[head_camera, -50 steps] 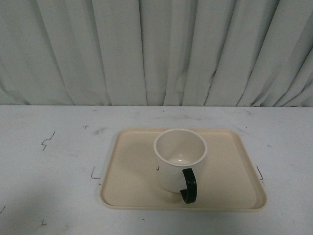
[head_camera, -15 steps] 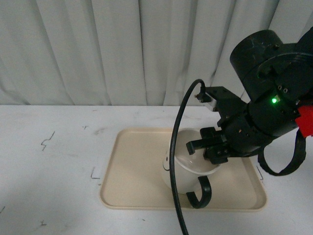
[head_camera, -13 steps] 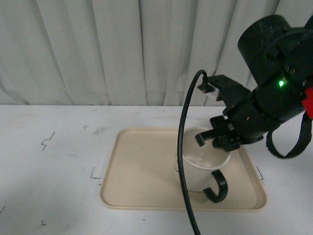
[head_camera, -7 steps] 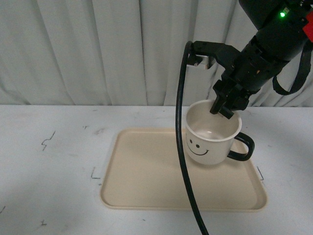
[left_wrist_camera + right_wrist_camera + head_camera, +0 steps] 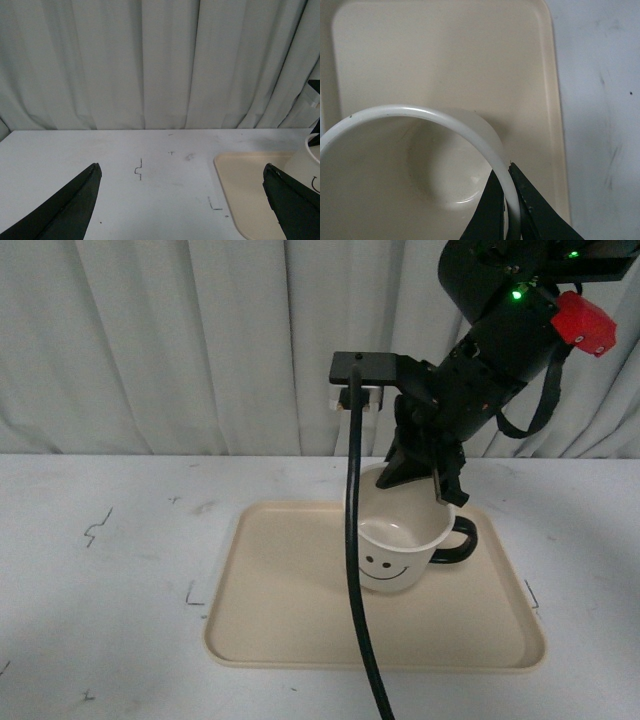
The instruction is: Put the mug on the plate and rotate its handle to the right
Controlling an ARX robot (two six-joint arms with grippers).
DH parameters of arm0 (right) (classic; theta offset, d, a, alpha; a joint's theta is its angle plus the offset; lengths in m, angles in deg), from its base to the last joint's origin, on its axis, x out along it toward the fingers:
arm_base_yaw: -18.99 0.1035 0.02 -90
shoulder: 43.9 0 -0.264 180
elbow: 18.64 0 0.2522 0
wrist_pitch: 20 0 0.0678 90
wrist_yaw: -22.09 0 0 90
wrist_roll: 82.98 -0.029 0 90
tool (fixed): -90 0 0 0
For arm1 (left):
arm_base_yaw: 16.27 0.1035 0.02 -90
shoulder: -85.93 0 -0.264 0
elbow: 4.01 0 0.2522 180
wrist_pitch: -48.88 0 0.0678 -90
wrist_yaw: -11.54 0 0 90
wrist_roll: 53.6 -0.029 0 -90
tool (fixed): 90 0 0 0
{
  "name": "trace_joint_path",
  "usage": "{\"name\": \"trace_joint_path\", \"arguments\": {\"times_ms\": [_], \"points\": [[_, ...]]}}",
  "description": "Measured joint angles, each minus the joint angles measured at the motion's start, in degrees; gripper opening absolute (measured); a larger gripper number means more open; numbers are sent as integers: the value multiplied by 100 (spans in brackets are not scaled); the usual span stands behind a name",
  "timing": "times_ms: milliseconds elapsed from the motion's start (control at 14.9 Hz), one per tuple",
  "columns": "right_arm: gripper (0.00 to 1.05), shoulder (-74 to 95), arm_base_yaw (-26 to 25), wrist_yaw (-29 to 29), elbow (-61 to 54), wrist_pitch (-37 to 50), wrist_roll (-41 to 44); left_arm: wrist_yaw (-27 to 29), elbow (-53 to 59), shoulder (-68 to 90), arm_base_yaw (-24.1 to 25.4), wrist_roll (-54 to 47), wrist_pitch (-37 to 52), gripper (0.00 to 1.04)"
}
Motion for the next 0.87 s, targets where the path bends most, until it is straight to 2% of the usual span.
{"name": "trace_joint_path", "arguments": {"times_ms": [269,605,740,807,874], "points": [[3,267,133,-35,267,-802,627,0,0,0,0,0,0,98],[5,623,146,634,774,-1504,1298,0,0,0,0,0,0,98],[30,654,203,887,876,-1250,1469,0,0,0,0,0,0,98],[43,649,227,798,903,-1239,1480,0,0,0,0,0,0,98],[59,525,264,605,798,-837,1475,0,0,0,0,0,0,98]]}}
